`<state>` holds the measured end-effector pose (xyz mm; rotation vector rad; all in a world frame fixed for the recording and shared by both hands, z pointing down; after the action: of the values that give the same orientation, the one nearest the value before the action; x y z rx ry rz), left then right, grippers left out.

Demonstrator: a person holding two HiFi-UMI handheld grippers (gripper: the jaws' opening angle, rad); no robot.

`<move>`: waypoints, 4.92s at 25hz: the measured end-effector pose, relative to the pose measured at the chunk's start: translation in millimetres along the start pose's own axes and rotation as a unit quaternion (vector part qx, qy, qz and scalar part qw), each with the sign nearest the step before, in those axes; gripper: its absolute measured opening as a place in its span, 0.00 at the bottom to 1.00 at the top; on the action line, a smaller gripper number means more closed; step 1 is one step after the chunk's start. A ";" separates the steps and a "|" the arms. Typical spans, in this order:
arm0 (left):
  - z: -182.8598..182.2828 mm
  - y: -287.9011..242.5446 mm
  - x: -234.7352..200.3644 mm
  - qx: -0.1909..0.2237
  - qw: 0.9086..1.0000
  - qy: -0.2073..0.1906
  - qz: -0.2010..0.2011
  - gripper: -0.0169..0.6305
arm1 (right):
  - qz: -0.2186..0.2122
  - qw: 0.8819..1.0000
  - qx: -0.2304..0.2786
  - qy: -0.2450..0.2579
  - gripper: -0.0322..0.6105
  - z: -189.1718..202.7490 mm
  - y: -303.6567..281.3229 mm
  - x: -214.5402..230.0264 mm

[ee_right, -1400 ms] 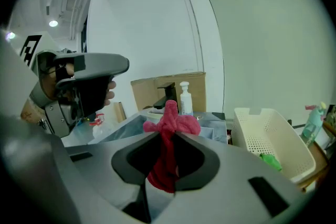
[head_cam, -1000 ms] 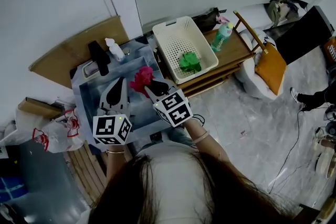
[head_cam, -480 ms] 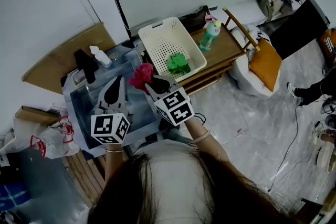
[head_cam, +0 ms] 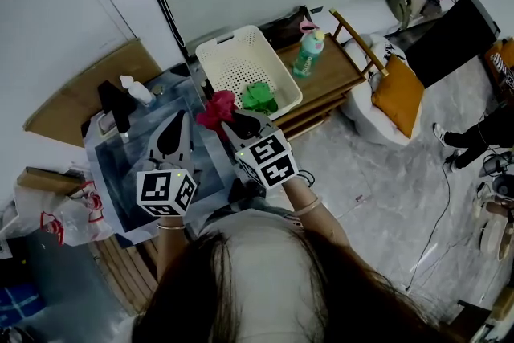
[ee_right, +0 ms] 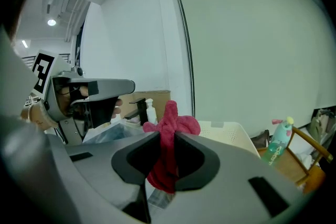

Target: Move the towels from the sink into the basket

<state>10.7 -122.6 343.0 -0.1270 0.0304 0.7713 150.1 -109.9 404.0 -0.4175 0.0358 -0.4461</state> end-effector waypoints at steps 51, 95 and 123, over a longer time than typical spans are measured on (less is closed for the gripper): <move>53.3 -43.1 -12.5 -0.063 0.994 0.044 -0.076 0.04 | -0.014 0.975 -0.182 0.126 0.21 76.0 -158.7 136.6; 15.6 52.3 51.0 -0.006 1.000 -0.002 -0.022 0.04 | 0.075 0.996 -0.043 0.027 0.09 29.1 -7.9 58.3; -12.5 152.3 106.1 0.046 0.998 -0.042 -0.014 0.04 | 0.094 0.990 0.105 0.027 0.09 -8.6 156.7 -50.4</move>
<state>-19.2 57.4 307.0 -0.0076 -0.0166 0.7462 168.0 36.6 330.7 -0.1912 0.0800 -0.2713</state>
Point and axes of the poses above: the fingertips, and each gripper's own axes: y backward along the fingers, x to its right, z out of its underside, the point moved 6 cm from there along y, backward along the fingers, and after that the axes turned 7 degrees about z, right-handed, at the moved point
